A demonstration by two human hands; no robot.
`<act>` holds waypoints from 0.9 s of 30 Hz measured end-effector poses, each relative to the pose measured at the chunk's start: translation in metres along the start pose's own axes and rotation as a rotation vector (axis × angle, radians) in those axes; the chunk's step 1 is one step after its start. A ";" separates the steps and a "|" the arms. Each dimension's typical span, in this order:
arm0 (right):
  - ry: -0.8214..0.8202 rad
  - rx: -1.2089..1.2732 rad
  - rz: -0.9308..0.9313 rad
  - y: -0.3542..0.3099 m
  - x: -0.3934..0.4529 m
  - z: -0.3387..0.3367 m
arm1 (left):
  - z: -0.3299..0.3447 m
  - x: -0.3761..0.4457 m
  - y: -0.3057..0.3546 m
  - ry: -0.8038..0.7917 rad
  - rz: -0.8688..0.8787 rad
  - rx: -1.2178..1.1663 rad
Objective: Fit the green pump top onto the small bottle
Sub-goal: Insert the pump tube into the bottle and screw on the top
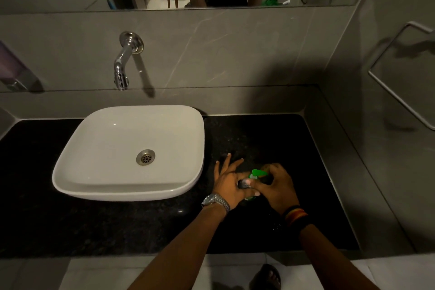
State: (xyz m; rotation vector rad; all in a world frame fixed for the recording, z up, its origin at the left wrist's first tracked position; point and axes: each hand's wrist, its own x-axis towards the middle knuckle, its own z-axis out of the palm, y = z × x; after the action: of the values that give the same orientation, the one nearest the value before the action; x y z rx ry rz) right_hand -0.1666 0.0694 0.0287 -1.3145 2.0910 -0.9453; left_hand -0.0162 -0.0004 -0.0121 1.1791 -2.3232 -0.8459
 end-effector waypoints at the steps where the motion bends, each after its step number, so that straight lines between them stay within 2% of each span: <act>1: 0.011 -0.013 0.056 -0.003 0.001 0.002 | -0.001 0.000 0.000 -0.005 0.001 0.014; 3: -0.018 0.034 0.107 -0.003 -0.001 0.003 | 0.000 0.000 0.000 -0.004 0.002 0.046; 7: -0.152 0.108 -0.078 0.007 -0.003 -0.004 | 0.002 -0.003 0.003 0.033 -0.022 0.027; 11: -0.033 -0.039 0.000 -0.004 0.002 -0.003 | 0.002 -0.004 0.004 0.046 -0.017 -0.001; 13: -0.036 -0.046 0.014 -0.005 0.002 -0.001 | 0.003 -0.002 0.002 0.053 -0.022 0.020; 17: -0.114 -0.020 -0.104 0.000 0.000 -0.005 | 0.007 -0.003 0.002 0.064 -0.022 0.017; 22: 0.014 -0.216 -0.030 -0.008 0.001 0.001 | 0.010 -0.003 -0.004 0.074 -0.026 0.050; 27: -0.113 -0.167 -0.167 0.003 0.002 -0.004 | 0.011 -0.002 -0.004 0.091 -0.027 0.054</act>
State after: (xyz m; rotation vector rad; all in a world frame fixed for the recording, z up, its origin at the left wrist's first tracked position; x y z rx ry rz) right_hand -0.1718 0.0698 0.0286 -1.6093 2.0339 -0.7561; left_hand -0.0195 0.0034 -0.0231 1.2470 -2.2743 -0.7268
